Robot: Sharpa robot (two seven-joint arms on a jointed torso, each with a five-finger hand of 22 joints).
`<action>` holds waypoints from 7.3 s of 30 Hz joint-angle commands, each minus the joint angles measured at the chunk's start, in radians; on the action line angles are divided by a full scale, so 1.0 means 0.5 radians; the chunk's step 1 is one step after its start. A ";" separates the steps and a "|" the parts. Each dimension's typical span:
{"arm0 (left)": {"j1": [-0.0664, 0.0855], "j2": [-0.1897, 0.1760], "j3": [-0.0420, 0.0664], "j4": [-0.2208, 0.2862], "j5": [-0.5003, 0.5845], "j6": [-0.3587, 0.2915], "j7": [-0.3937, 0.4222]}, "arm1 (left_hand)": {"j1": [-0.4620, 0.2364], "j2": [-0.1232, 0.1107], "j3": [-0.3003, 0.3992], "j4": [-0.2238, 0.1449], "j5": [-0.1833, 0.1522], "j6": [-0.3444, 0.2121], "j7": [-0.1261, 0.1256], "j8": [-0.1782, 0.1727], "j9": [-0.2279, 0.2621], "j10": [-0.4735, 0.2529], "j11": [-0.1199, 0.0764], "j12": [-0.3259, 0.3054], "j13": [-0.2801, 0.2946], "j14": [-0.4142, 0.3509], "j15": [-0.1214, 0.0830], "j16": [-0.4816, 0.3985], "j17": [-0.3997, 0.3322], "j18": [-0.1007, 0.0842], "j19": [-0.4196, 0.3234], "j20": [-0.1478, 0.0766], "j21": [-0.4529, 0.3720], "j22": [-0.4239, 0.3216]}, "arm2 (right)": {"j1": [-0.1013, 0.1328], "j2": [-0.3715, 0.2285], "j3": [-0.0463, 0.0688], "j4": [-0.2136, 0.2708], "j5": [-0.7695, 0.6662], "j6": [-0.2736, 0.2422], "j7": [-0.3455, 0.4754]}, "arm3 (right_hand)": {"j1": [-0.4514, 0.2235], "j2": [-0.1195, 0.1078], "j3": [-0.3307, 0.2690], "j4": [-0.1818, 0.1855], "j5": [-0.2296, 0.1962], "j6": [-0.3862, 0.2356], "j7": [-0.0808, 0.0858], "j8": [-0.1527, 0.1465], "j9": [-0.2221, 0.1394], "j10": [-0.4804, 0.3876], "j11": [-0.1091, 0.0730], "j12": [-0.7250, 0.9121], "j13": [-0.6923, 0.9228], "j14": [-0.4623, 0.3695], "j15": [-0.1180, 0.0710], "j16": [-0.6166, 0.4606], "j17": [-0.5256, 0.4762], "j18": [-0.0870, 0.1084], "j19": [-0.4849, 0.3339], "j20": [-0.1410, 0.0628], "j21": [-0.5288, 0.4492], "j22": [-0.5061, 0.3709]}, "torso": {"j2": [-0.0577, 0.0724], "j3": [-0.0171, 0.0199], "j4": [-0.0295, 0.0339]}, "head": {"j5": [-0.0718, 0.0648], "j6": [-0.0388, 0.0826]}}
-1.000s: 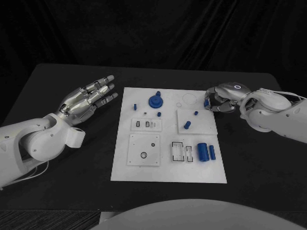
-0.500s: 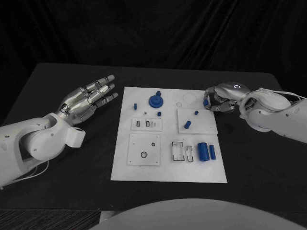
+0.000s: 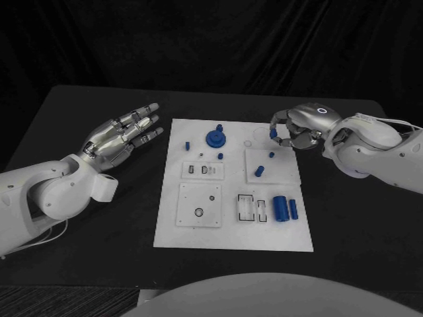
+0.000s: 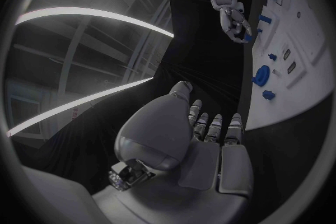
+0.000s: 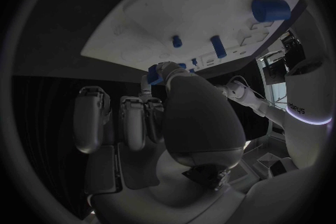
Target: Assemble the parts on the task board
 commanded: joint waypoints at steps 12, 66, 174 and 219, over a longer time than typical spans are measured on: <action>-0.003 0.028 0.002 -0.004 -0.001 0.029 -0.012 | 0.008 -0.006 0.013 0.002 0.012 0.008 0.015 0.014 0.003 0.001 0.018 0.012 0.002 -0.001 0.014 0.012 0.003 0.035 -0.002 0.015 -0.010 -0.002 | 0.076 0.219 0.001 0.217 -0.005 0.019 -0.119 | 0.036 0.008 0.039 -0.032 0.035 0.020 0.016 0.006 0.003 0.209 -0.007 0.007 0.527 0.207 -0.009 0.005 0.526 0.008 0.047 -0.020 0.002 0.413 | 0.003 -0.0036 0.003 | 0.035 -0.001; -0.003 0.068 0.002 -0.029 -0.001 0.072 -0.043 | 0.005 -0.006 0.023 -0.003 0.013 0.003 0.014 0.014 0.003 0.000 0.017 0.011 0.002 -0.002 0.012 0.011 0.002 0.035 -0.004 0.014 -0.011 -0.003 | -0.116 0.518 0.001 0.194 -0.157 0.314 -0.417 | -0.005 -0.011 0.035 -0.074 0.020 0.014 0.054 -0.020 -0.003 0.209 0.026 0.007 0.527 0.195 0.017 -0.030 0.482 0.032 0.006 0.000 -0.105 0.379 | 0.001 -0.0006 0.007 | 0.021 -0.001; 0.540 0.023 0.003 0.125 -1.523 -0.166 -0.903 | -0.494 -0.080 -0.249 0.129 -1.137 0.656 0.156 0.236 0.093 2.047 0.197 2.821 2.149 2.046 -0.034 2.786 1.803 0.025 1.897 -0.066 1.338 0.719 | 0.361 -0.018 0.001 0.445 -0.164 -0.309 -0.253 | -0.234 -0.062 -0.387 0.036 -1.106 -0.287 0.070 -0.123 -0.036 0.209 0.045 0.007 0.527 0.189 0.036 -0.047 0.458 0.036 0.005 0.023 -0.158 0.375 | -0.050 0.0786 -0.046 | 0.116 0.025; 0.519 0.788 0.003 -0.243 -1.926 0.371 -2.113 | -0.754 -0.162 -0.219 0.052 -1.013 1.286 0.007 0.850 1.087 3.091 -0.048 3.066 3.116 3.127 -0.287 3.119 3.132 -0.256 2.892 -0.308 3.021 2.899 | 0.259 0.048 0.001 0.347 -0.207 -0.341 -0.264 | -0.096 0.094 -0.332 0.007 -0.765 -0.041 0.080 -0.182 -0.151 0.209 0.051 0.007 0.527 0.192 0.040 -0.042 0.464 0.034 0.018 0.026 -0.148 0.378 | -0.013 0.2531 -0.231 | 0.270 -0.001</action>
